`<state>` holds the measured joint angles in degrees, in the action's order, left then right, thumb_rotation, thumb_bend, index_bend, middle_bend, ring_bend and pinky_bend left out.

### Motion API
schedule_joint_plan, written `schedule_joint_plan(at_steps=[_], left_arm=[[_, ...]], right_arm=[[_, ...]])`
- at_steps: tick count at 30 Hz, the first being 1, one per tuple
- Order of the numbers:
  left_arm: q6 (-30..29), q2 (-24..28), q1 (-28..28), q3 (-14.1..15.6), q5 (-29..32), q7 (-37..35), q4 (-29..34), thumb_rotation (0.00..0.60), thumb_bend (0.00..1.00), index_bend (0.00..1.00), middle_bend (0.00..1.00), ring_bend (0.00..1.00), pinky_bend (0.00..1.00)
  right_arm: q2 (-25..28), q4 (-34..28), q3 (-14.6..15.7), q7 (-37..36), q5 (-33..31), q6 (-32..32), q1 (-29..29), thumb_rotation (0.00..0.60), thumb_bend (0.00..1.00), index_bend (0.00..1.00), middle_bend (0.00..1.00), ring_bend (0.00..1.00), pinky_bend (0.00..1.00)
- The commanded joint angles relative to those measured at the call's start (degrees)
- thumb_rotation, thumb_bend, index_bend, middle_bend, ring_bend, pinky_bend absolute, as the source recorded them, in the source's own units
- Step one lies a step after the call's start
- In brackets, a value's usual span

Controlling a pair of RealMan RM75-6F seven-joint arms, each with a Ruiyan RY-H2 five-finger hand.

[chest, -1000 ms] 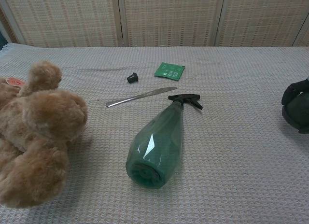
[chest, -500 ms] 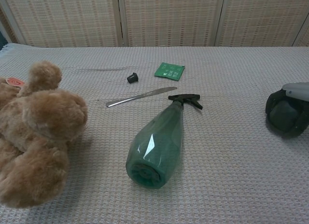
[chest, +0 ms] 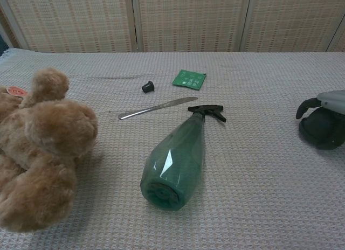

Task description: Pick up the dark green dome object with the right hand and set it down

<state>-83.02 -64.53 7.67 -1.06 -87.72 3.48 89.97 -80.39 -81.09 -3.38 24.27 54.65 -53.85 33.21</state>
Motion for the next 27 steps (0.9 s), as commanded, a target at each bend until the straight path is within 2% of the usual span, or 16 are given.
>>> schedule_joint_plan(at_steps=[1, 4, 15, 18, 23, 27], left_arm=[[-0.02, 0.0, -0.02, 0.03, -0.02, 0.05, 0.04, 0.6, 0.53, 0.53, 0.17, 0.17, 0.39], [-0.01, -0.01, -0.03, 0.01, 0.03, 0.1, 0.06, 0.6, 0.53, 0.53, 0.17, 0.17, 0.39], [0.32, -0.01, 0.07, 0.06, 0.15, 0.38, 0.11, 0.6, 0.53, 0.53, 0.17, 0.17, 0.39], [0.42, -0.05, 0.11, 0.07, 0.19, 0.47, 0.13, 0.6, 0.53, 0.53, 0.17, 0.17, 0.39], [0.59, -0.07, 0.16, 0.11, 0.22, 0.71, 0.16, 0.6, 0.53, 0.53, 0.17, 0.17, 0.39], [0.63, -0.04, 0.18, 0.1, 0.25, 0.7, 0.19, 0.6, 0.53, 0.53, 0.17, 0.17, 0.39]], right_arm=[[0.58, -0.62, 0.1, 0.09, 0.1, -0.05, -0.27, 0.6, 0.14, 0.06, 0.03, 0.0, 0.07], [1.02, -1.03, 0.14, 0.16, 0.38, -0.34, -0.49, 0.6, 0.14, 0.0, 0.0, 0.0, 0.06], [0.52, -1.07, -0.43, -2.25, 4.85, -5.05, -2.59, 0.6, 0.14, 0.01, 0.0, 0.0, 0.05], [0.1, -1.18, -0.44, -1.57, 5.61, -6.64, -3.17, 0.6, 0.15, 0.06, 0.01, 0.02, 0.07], [-1.03, -0.65, -0.67, -1.47, 7.23, -8.77, -3.99, 0.6, 0.14, 0.23, 0.16, 0.21, 0.18], [-1.63, -0.05, -0.87, -1.31, 7.73, -9.29, -4.37, 0.6, 0.14, 0.33, 0.26, 0.32, 0.26]])
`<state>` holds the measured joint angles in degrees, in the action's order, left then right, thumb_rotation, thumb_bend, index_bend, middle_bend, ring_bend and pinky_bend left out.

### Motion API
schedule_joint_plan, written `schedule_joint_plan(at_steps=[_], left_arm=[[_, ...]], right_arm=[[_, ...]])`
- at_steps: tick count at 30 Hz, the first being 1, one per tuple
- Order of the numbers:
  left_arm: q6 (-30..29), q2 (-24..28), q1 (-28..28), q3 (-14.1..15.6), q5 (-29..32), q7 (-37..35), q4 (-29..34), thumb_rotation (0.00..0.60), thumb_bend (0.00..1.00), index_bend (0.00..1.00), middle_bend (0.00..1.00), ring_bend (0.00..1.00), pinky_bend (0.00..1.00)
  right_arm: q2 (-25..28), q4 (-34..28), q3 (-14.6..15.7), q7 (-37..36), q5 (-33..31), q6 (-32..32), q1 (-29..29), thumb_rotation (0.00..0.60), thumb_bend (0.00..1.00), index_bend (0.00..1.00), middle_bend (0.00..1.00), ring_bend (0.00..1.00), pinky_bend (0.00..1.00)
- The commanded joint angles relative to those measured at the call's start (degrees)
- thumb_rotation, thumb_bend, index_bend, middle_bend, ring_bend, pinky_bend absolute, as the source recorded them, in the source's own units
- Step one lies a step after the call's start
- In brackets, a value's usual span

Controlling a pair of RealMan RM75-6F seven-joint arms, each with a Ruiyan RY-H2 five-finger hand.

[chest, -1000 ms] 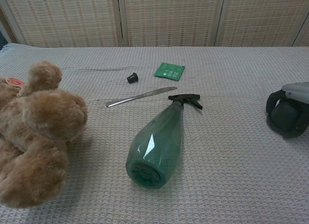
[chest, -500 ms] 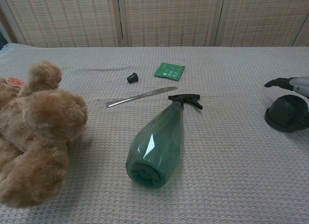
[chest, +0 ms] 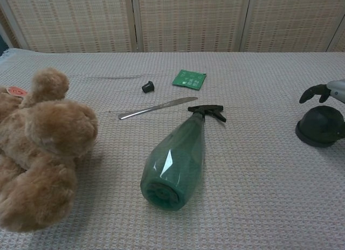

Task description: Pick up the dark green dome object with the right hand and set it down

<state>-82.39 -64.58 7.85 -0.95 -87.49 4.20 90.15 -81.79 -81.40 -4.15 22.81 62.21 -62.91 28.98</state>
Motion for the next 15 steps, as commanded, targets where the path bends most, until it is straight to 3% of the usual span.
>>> schedule_joint_plan(at_steps=[1, 11, 15], left_arm=[[0.01, 0.03, 0.0, -0.01, 0.04, -0.04, 0.0, 0.6, 0.53, 0.53, 0.17, 0.17, 0.39], [-0.03, 0.04, -0.01, 0.0, 0.0, -0.07, -0.02, 0.6, 0.53, 0.53, 0.17, 0.17, 0.39], [0.03, 0.04, 0.01, 0.0, 0.05, -0.02, -0.01, 0.6, 0.53, 0.53, 0.17, 0.17, 0.39]], right_arm=[[-0.35, 0.37, -0.14, 0.19, 0.19, -0.25, -0.21, 0.6, 0.14, 0.35, 0.28, 0.34, 0.29], [-1.76, 2.43, -1.04, 0.49, 1.5, -1.85, -0.94, 0.6, 0.14, 0.43, 0.35, 0.42, 0.49], [-1.89, 2.66, -1.37, -0.34, 3.06, -3.12, -1.36, 0.6, 0.14, 0.44, 0.36, 0.43, 0.51]])
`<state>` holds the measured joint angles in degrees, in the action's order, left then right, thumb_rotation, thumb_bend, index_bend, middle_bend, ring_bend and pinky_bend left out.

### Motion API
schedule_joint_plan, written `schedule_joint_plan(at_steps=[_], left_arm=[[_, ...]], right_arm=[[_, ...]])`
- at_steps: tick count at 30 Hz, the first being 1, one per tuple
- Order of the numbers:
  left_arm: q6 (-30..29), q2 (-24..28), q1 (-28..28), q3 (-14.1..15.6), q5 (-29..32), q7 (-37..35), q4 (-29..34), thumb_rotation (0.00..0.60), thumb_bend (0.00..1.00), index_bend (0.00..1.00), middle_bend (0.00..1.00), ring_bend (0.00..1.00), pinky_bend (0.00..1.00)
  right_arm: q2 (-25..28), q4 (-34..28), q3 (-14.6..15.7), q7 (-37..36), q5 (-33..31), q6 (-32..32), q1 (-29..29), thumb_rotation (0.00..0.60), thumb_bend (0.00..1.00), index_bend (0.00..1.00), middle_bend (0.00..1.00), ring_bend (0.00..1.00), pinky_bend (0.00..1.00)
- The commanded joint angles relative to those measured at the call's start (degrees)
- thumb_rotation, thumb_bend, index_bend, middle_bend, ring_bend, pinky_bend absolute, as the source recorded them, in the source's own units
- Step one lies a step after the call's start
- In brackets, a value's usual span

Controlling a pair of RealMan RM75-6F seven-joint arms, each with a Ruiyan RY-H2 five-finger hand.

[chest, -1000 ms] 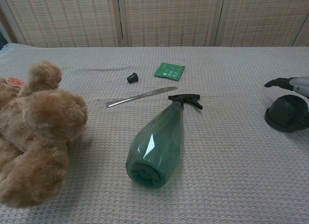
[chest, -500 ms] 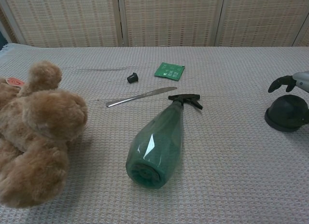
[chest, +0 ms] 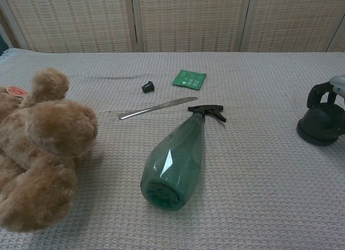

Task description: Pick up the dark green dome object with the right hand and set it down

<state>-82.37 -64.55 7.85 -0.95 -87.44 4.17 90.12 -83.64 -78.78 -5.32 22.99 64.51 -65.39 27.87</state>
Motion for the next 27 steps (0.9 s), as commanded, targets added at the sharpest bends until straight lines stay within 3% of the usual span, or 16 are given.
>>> schedule_joint_plan(at_steps=[1, 8, 13, 20, 27], left_arm=[[0.0, 0.02, 0.01, -0.01, -0.01, 0.01, 0.03, 0.6, 0.53, 0.53, 0.17, 0.17, 0.39], [-0.04, 0.05, -0.02, 0.0, -0.01, -0.07, 0.06, 0.6, 0.53, 0.53, 0.17, 0.17, 0.39], [-0.22, 0.17, -0.06, -0.02, -0.1, -0.29, 0.13, 0.6, 0.53, 0.53, 0.18, 0.17, 0.39], [-0.35, 0.17, -0.1, -0.14, 0.0, -0.65, 0.01, 0.6, 0.53, 0.53, 0.17, 0.17, 0.39], [-0.09, 0.22, 0.03, -0.24, 0.21, -0.74, 0.01, 0.6, 0.53, 0.53, 0.17, 0.17, 0.39]], right_arm=[[0.06, -0.15, -0.27, -0.89, 1.25, -1.02, -0.38, 0.6, 0.14, 0.44, 0.36, 0.43, 0.51], [1.68, -2.98, -0.63, -3.33, 4.56, -3.92, -1.42, 0.6, 0.14, 0.44, 0.36, 0.43, 0.51], [7.78, -11.24, 1.43, -3.62, 9.03, -8.51, -4.66, 0.6, 0.14, 0.44, 0.36, 0.43, 0.51], [17.13, -20.42, 5.92, -1.97, 7.01, -2.95, -6.64, 0.6, 0.14, 0.44, 0.36, 0.43, 0.51], [17.99, -19.81, 8.12, 1.64, 4.82, 0.76, -6.99, 0.6, 0.14, 0.44, 0.36, 0.43, 0.51]])
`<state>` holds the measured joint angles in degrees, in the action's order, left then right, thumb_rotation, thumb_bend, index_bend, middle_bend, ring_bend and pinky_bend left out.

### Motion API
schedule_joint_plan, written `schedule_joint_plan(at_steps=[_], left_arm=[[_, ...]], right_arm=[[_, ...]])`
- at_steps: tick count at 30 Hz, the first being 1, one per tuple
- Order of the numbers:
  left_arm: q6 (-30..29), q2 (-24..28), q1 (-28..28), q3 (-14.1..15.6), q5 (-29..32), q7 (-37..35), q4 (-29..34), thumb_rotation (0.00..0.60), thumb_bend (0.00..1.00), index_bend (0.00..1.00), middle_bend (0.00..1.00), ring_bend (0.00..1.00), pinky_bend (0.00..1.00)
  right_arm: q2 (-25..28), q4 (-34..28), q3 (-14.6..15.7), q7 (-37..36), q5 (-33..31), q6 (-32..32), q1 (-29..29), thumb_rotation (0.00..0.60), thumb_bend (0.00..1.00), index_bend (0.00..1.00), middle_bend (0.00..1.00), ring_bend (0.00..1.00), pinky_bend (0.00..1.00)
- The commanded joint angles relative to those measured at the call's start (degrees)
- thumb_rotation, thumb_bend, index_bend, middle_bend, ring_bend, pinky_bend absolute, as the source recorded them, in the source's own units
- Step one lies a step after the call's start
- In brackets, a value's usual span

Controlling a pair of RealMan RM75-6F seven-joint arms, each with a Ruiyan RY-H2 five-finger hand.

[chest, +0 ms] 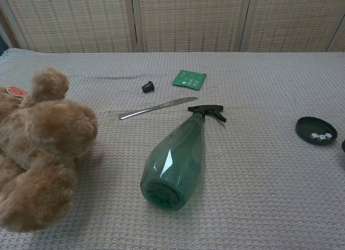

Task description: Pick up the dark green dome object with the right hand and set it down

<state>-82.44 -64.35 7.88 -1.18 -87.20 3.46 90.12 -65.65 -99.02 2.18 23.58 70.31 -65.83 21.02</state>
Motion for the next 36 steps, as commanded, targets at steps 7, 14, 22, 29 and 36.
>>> schedule_joint_plan(at_steps=[7, 14, 22, 29, 36], left_arm=[[-0.01, 0.04, 0.01, -0.02, 0.02, -0.2, -0.09, 0.6, 0.53, 0.53, 0.18, 0.17, 0.39], [-0.05, 0.07, 0.0, -0.06, 0.05, -0.3, -0.11, 0.6, 0.53, 0.53, 0.17, 0.17, 0.39], [-0.32, 0.18, -0.11, -0.01, -0.15, -0.38, 0.0, 0.6, 0.53, 0.53, 0.17, 0.17, 0.39], [-0.51, 0.09, -0.12, -0.05, -0.3, -0.52, -0.23, 0.6, 0.53, 0.54, 0.17, 0.17, 0.39], [0.53, -0.44, 0.25, -0.45, 1.01, 0.93, -0.18, 0.6, 0.53, 0.53, 0.17, 0.17, 0.39]], right_arm=[[-0.21, 1.85, 1.17, 1.63, -2.64, 5.43, 0.77, 0.6, 0.14, 0.35, 0.31, 0.29, 0.48], [2.6, 0.31, 2.21, -1.41, 0.79, 7.48, 1.1, 0.6, 0.14, 0.07, 0.06, 0.02, 0.21], [3.65, -0.13, 1.59, -8.55, 9.89, -6.11, -5.06, 0.6, 0.14, 0.04, 0.01, 0.0, 0.14], [-4.59, 10.14, 0.46, -4.0, 16.91, -25.01, -13.73, 0.6, 0.14, 0.11, 0.01, 0.0, 0.14], [-4.67, 10.6, -2.68, -3.64, 11.75, -23.57, -14.81, 0.6, 0.14, 0.09, 0.01, 0.0, 0.14]])
